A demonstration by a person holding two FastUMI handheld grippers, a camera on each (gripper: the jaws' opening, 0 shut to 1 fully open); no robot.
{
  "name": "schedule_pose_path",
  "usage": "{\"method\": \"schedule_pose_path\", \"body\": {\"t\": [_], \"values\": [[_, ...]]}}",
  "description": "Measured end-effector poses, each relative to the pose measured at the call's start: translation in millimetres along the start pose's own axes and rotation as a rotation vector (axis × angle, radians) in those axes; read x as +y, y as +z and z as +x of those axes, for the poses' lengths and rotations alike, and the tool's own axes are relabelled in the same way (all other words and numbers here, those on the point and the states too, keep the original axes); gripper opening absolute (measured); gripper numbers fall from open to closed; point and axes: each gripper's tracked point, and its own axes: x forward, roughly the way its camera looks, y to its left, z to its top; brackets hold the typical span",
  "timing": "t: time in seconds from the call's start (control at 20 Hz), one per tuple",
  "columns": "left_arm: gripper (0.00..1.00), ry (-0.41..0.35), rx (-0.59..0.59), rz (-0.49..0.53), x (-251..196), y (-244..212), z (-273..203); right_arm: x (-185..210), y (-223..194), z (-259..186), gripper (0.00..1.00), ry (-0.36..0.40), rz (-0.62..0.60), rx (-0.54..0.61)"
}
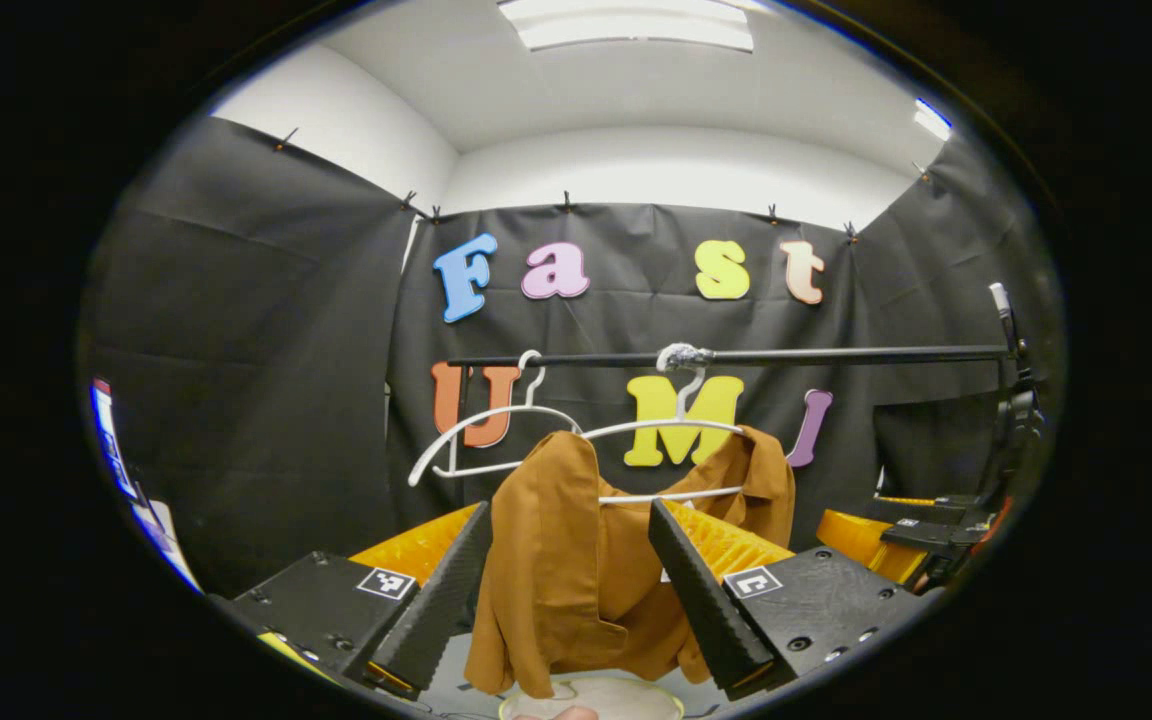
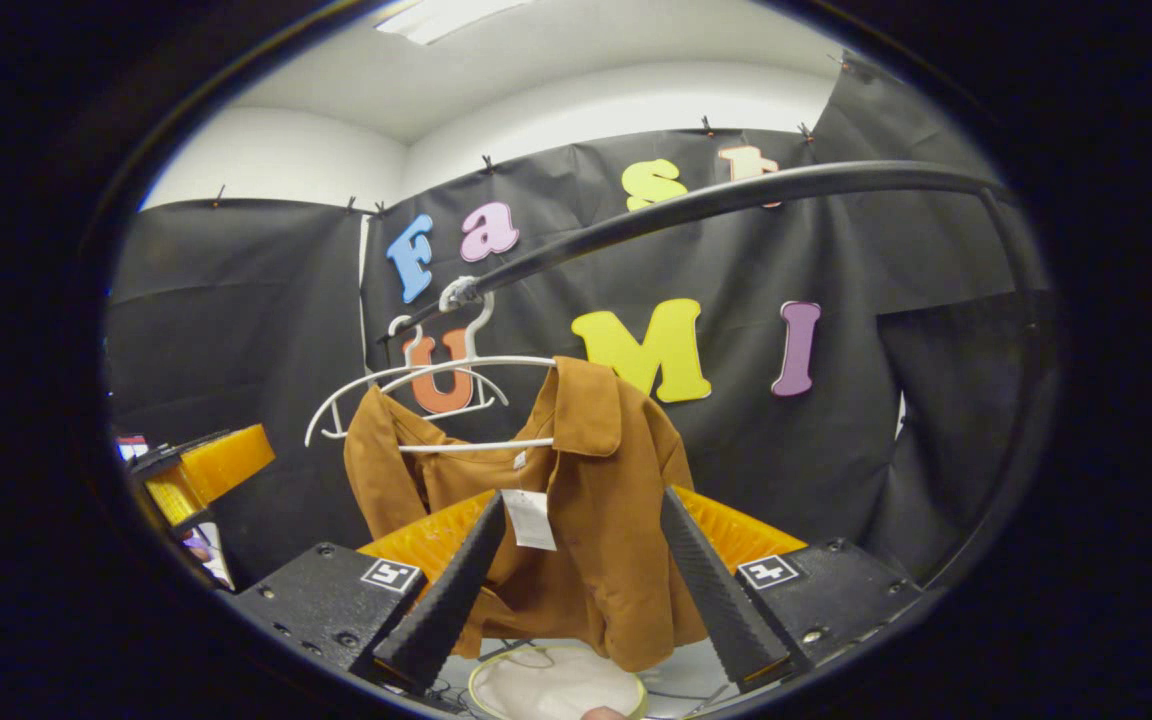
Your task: Grasp the clothes on the hanger with both hands and then place them into the laundry hamper below.
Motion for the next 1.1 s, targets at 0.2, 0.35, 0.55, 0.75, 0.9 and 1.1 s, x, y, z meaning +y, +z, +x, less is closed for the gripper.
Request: {"method": "schedule_pose_path", "body": {"t": [0.2,0.35,0.55,0.75,0.9,1.1], "values": [[1.0,0.008,0.052,0.009,-0.1,-38.2,17.5,0.3,-31.0,26.3,1.0,0.013,0.018,0.029],[1.0,0.003,0.084,-0.001,0.0,-52.0,33.3,-3.0,-49.7,48.1,0.98,0.0,0.091,0.096],[1.0,-0.001,0.111,-0.009,-6.3,-70.0,62.3,-2.4,-62.1,87.1,0.96,0.051,0.171,0.123],[1.0,0.009,0.141,-0.03,-11.0,-85.7,96.7,2.0,-62.7,115.9,0.96,0.088,0.243,0.147],[1.0,0.038,0.157,-0.068,-5.8,-91.7,120.7,2.3,-60.1,137.5,0.96,0.078,0.271,0.134],[1.0,0.066,0.175,-0.108,2.4,-94.1,137.8,5.4,-53.8,158.5,0.96,0.074,0.353,0.138]]}}
